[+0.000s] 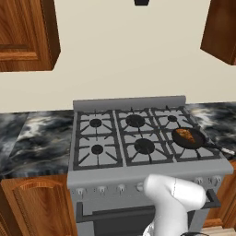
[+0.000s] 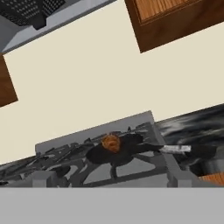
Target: Pick the croissant and place it on the pan. Then turn on the stove to warm the croissant.
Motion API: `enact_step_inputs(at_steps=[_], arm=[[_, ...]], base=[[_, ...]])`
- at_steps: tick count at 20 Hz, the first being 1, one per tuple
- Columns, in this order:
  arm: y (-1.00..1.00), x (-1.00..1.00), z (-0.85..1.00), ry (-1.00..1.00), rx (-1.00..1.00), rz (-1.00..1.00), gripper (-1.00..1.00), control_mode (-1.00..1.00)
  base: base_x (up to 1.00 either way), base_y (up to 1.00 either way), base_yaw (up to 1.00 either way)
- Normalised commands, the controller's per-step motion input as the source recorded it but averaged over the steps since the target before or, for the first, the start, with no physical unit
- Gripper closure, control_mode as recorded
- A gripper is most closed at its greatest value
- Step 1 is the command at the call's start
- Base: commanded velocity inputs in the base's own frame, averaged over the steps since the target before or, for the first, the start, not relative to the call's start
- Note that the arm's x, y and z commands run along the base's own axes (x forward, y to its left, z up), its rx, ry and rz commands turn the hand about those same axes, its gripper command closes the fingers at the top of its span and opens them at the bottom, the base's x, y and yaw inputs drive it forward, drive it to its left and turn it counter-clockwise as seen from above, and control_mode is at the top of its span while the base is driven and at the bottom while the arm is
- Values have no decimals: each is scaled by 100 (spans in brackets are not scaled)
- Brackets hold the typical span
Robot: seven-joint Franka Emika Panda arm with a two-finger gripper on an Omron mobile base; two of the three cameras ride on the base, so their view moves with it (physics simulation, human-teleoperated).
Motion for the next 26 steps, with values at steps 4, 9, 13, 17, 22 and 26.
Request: enact_step_inputs(at_steps=[4,9,13,17,22,26], arm=[[0,-8,-32,-24,0,0,-100,-100],[0,0,-33,-14,2,0,-100,-100],[0,1,-38,-8,0,0,-100,-100],[0,8,-41,-4,-2,0,-100,-100],[2,17,-36,-1,-4,0,-100,-100],[3,24,-31,0,-5,0,-100,-100]], base=[[0,0,0],[0,0,0],[0,0,0],[0,0,0],[0,0,0],[0,0,0]])
